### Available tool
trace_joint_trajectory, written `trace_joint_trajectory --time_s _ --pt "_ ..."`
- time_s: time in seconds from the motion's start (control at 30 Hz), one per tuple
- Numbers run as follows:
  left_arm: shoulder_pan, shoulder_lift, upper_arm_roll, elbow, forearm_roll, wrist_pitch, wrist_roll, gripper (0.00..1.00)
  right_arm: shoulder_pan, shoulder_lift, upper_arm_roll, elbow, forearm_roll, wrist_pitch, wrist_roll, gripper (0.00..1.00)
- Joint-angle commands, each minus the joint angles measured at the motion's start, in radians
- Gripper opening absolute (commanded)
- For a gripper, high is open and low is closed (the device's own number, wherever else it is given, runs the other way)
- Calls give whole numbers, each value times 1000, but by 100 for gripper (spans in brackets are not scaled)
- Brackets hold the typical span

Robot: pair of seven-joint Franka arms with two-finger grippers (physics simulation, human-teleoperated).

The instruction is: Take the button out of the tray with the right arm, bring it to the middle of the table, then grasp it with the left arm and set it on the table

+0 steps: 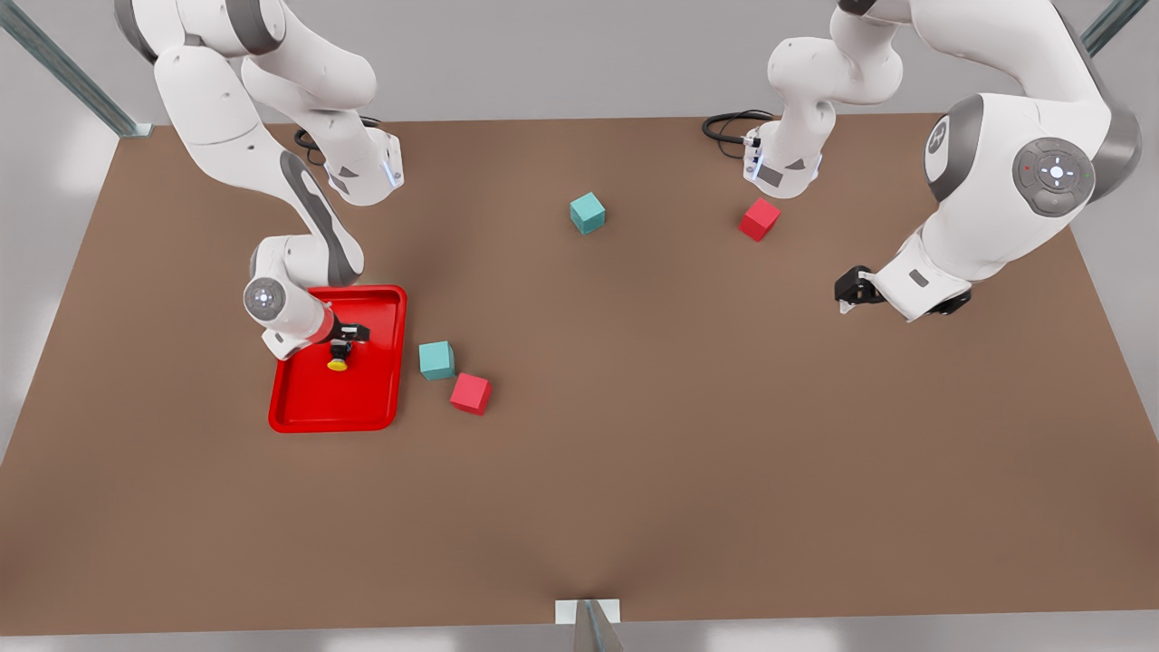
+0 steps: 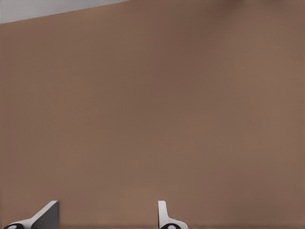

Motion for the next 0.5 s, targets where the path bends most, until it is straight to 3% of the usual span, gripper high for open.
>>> trace_joint_trajectory --time_s 0.0,0.13,0.2,0.33,0.4,0.47 --pt "1 -1 0 -1 1 2 6 100 0 0 0 1 1 -16 -1 100" --pt "1 -1 0 1 1 2 6 100 -4 2 0 4 1 -12 -1 100" --pt "1 -1 1 1 1 2 7 100 -4 2 0 5 1 -12 -1 95" --pt "1 0 0 1 1 2 9 100 -9 3 0 5 1 -9 -7 78" --pt "1 0 0 1 1 0 9 100 -10 6 0 7 1 -9 -16 56" --pt "1 0 0 1 1 -1 9 100 -10 6 0 8 1 -9 -19 45"
